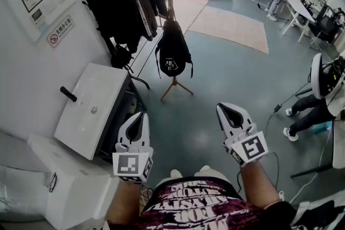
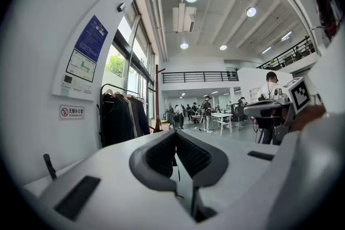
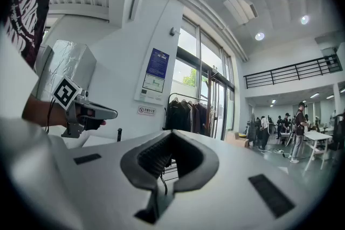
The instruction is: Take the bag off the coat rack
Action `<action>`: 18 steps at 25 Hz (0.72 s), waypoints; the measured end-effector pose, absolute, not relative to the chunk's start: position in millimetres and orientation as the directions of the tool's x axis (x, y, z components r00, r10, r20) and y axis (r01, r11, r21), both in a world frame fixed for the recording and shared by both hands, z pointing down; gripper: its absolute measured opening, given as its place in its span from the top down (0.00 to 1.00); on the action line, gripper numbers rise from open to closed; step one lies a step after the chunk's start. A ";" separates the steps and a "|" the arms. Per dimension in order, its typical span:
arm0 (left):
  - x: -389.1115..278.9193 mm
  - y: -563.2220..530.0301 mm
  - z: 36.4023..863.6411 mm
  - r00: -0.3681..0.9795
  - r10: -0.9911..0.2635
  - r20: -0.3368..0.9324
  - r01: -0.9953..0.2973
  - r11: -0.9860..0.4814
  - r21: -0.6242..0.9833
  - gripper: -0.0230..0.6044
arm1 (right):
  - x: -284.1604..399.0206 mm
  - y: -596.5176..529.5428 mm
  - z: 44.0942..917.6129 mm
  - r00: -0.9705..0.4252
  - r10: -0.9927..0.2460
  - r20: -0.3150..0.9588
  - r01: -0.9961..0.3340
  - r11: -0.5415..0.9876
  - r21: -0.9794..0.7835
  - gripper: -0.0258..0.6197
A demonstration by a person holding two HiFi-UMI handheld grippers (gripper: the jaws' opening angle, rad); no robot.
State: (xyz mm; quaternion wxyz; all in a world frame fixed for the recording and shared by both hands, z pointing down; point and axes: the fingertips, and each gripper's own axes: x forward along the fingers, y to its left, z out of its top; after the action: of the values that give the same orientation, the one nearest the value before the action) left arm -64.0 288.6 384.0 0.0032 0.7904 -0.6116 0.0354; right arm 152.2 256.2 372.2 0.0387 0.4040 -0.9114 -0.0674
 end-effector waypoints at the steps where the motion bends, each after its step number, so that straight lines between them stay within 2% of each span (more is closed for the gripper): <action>1: -66.1 291.2 384.9 0.250 -0.967 0.057 -0.967 -0.252 -0.037 0.95 | 150.4 258.3 373.7 -0.669 -0.743 0.019 -0.732 0.663 0.154 0.96; 6: -74.9 301.0 382.3 0.252 -0.967 0.036 -0.965 -0.254 -0.064 0.95 | 139.1 268.9 378.2 -0.666 -0.745 0.033 -0.733 0.663 0.150 0.96; 12: -80.7 308.1 380.1 0.208 -0.978 0.014 -0.958 -0.206 -0.197 0.95 | 128.8 280.0 387.2 -0.675 -0.734 0.071 -0.724 0.678 0.128 0.95; 16: -87.4 308.8 384.0 0.196 -0.981 0.017 -0.967 -0.196 -0.163 0.95 | 126.6 282.3 389.8 -0.674 -0.734 0.079 -0.723 0.678 0.128 0.95; 18: -90.8 307.5 386.0 0.197 -0.980 0.017 -0.971 -0.198 -0.132 0.95 | 126.0 280.3 391.2 -0.672 -0.736 0.077 -0.727 0.676 0.122 0.91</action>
State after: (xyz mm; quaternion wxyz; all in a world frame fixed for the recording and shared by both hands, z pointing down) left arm -90.8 307.5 386.0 -0.0459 0.7724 -0.6316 0.0484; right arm 126.0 280.3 391.2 0.0600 0.4004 -0.9135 -0.0405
